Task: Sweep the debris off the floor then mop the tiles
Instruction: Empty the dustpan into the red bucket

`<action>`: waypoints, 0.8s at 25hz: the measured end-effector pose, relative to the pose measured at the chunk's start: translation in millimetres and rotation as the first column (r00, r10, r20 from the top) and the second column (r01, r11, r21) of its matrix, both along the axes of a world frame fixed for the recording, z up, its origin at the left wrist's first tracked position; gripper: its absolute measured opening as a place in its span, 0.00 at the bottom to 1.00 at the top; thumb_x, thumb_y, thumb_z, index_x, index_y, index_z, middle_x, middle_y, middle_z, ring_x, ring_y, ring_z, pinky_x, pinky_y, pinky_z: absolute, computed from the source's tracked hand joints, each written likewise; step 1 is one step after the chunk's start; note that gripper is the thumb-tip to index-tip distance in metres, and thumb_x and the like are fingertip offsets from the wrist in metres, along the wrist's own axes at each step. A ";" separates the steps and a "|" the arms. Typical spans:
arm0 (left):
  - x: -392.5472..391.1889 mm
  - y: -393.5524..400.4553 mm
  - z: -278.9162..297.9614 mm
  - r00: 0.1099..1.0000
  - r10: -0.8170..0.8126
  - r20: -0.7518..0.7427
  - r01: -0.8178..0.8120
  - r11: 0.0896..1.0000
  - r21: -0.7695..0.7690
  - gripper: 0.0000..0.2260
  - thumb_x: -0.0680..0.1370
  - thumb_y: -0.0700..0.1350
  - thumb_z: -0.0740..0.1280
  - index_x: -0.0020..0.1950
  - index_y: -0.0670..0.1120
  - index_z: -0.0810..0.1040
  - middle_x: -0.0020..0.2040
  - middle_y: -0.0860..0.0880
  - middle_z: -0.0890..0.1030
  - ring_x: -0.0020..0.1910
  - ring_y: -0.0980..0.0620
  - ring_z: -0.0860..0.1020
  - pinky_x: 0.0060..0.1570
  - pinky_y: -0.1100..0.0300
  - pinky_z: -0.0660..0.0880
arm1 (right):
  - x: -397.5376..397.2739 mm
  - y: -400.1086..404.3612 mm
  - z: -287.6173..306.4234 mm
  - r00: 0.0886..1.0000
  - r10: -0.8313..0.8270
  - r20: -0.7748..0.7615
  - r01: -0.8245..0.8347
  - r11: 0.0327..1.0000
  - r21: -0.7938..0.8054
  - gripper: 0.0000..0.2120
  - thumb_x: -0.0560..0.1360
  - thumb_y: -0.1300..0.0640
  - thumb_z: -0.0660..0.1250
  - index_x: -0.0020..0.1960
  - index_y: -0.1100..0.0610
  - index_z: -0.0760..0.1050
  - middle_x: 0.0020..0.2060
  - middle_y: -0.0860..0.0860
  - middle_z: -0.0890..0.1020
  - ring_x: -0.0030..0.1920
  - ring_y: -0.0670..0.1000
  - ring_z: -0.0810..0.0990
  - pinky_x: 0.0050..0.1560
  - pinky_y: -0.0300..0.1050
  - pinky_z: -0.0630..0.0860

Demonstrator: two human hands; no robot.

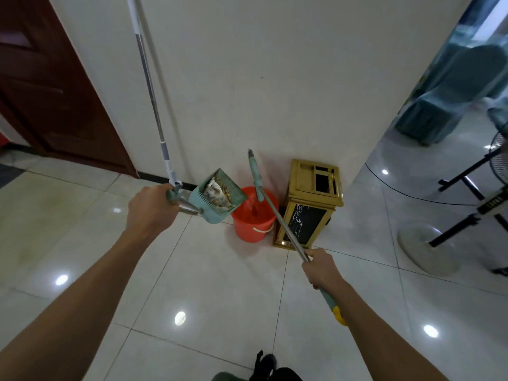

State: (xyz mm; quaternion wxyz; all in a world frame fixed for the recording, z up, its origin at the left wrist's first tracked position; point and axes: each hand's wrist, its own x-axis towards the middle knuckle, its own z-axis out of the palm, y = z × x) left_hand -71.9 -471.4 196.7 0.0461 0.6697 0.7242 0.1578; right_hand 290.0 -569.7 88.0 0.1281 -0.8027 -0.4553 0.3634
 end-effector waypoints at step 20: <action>51.0 102.4 -19.6 0.943 -0.247 -0.225 0.231 0.968 -0.093 0.09 0.73 0.42 0.69 0.52 0.49 0.79 0.43 0.44 0.82 0.40 0.41 0.80 0.41 0.49 0.79 | 9.2 50.3 -19.5 0.996 -0.086 -0.027 0.083 0.993 -0.087 0.21 0.78 0.62 0.61 0.70 0.56 0.70 0.48 0.56 0.79 0.37 0.53 0.80 0.27 0.41 0.76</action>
